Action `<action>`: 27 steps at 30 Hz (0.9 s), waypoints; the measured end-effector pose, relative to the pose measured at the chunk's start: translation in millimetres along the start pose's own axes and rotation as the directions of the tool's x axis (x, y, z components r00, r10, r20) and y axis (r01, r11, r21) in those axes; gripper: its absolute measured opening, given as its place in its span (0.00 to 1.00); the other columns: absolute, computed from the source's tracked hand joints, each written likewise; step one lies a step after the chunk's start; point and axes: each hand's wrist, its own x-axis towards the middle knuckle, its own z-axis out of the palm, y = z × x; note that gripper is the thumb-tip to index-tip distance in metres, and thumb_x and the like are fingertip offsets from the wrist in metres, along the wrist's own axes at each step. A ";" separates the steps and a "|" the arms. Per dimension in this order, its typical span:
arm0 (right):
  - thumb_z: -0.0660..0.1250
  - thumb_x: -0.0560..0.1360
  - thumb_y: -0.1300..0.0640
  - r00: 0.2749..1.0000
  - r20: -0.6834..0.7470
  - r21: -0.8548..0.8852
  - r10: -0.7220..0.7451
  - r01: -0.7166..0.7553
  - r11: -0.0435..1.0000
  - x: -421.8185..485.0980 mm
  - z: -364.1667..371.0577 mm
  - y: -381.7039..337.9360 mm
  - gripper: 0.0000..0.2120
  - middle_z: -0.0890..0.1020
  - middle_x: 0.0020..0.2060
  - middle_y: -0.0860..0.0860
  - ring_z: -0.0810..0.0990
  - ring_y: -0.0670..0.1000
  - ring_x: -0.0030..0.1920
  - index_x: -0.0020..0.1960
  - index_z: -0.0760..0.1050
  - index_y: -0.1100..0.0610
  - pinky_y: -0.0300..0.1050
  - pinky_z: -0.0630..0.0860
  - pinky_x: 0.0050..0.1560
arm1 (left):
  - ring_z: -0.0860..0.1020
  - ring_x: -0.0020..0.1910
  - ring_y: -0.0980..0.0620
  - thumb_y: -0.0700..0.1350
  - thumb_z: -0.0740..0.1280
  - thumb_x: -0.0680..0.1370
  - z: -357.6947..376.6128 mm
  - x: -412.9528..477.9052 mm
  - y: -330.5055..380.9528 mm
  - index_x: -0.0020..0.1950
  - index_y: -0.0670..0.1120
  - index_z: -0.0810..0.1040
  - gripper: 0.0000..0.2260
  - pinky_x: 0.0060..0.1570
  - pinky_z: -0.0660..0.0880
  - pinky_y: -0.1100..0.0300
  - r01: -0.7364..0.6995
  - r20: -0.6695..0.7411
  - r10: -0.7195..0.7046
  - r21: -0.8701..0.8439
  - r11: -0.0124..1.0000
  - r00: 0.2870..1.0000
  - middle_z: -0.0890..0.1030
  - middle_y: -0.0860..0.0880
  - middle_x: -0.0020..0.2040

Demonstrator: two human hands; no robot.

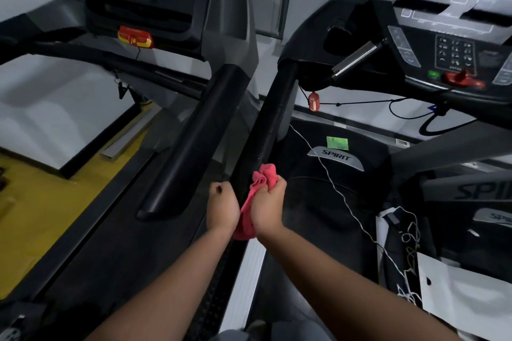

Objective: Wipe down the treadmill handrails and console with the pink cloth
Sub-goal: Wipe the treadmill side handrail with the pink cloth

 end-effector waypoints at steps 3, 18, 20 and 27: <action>0.52 0.78 0.67 0.983 -0.002 0.074 0.185 -0.184 0.980 4.8 -2.2 -2.9 0.12 0.71 0.34 0.51 0.68 0.46 0.34 0.41 0.68 0.56 0.37 0.66 0.34 | 0.75 0.53 0.42 0.44 0.53 0.81 -0.9 -4.0 4.1 0.61 0.42 0.73 0.15 0.45 0.65 0.57 -0.124 -0.001 0.126 0.195 0.973 0.992 0.78 0.42 0.53; 0.55 0.80 0.63 0.915 0.099 0.060 0.391 -0.398 0.915 18.3 -4.6 -21.5 0.19 0.73 0.63 0.52 0.73 0.51 0.58 0.71 0.65 0.60 0.41 0.68 0.56 | 0.72 0.64 0.41 0.57 0.51 0.81 3.0 7.8 28.6 0.64 0.38 0.74 0.26 0.60 0.66 0.53 -0.029 0.137 -0.031 0.418 0.908 0.990 0.74 0.38 0.65; 0.50 0.82 0.66 0.879 0.118 0.224 0.463 -0.478 0.850 19.2 -6.4 -27.8 0.22 0.70 0.69 0.53 0.71 0.53 0.66 0.75 0.58 0.60 0.41 0.66 0.61 | 0.71 0.65 0.41 0.57 0.52 0.81 1.8 5.1 25.5 0.65 0.37 0.73 0.27 0.61 0.66 0.53 -0.023 0.121 -0.026 0.387 0.922 0.992 0.74 0.39 0.66; 0.47 0.84 0.59 0.735 0.133 0.282 0.665 -0.672 0.685 26.0 -5.3 -20.4 0.20 0.75 0.58 0.61 0.72 0.56 0.61 0.71 0.63 0.68 0.49 0.64 0.70 | 0.71 0.65 0.41 0.58 0.53 0.80 2.8 5.0 24.3 0.67 0.38 0.72 0.27 0.60 0.66 0.54 -0.033 0.106 -0.004 0.347 0.937 0.994 0.73 0.40 0.67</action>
